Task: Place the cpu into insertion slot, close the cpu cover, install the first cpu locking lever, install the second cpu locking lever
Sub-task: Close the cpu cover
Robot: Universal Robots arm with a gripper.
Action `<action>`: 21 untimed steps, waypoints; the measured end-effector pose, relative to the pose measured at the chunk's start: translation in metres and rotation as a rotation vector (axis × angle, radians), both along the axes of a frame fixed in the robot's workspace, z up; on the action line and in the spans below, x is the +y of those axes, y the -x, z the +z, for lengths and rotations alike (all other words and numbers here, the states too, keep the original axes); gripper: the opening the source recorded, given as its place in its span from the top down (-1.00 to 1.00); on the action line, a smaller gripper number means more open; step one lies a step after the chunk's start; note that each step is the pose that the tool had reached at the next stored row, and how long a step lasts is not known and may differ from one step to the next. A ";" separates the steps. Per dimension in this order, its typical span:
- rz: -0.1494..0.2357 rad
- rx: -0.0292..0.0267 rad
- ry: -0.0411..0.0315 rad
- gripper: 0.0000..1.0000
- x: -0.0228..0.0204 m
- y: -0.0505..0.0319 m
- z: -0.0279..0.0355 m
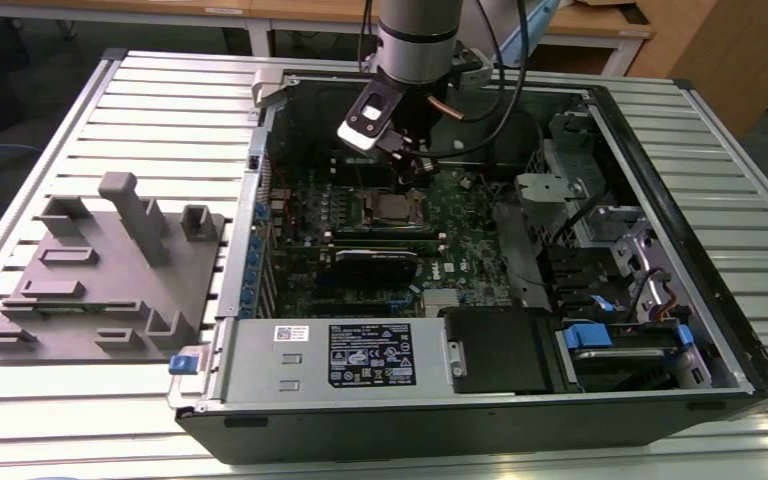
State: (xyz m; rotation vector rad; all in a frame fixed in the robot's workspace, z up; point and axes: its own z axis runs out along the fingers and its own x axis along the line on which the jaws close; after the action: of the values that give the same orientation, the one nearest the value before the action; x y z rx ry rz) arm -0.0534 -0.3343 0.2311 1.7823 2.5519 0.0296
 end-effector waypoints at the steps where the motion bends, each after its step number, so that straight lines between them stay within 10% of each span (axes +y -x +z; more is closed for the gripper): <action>1: 0.009 0.0000 -0.0003 0.80 0.0000 0.0000 0.0000; 11: 0.109 0.0000 -0.0003 0.80 0.0000 0.0000 -0.0002; 21: 0.126 0.0000 -0.0004 0.80 0.0000 0.0000 -0.0002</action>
State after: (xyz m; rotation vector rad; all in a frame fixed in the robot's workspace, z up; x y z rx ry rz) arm -0.0534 -0.3343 0.2309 1.6193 2.6600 0.0329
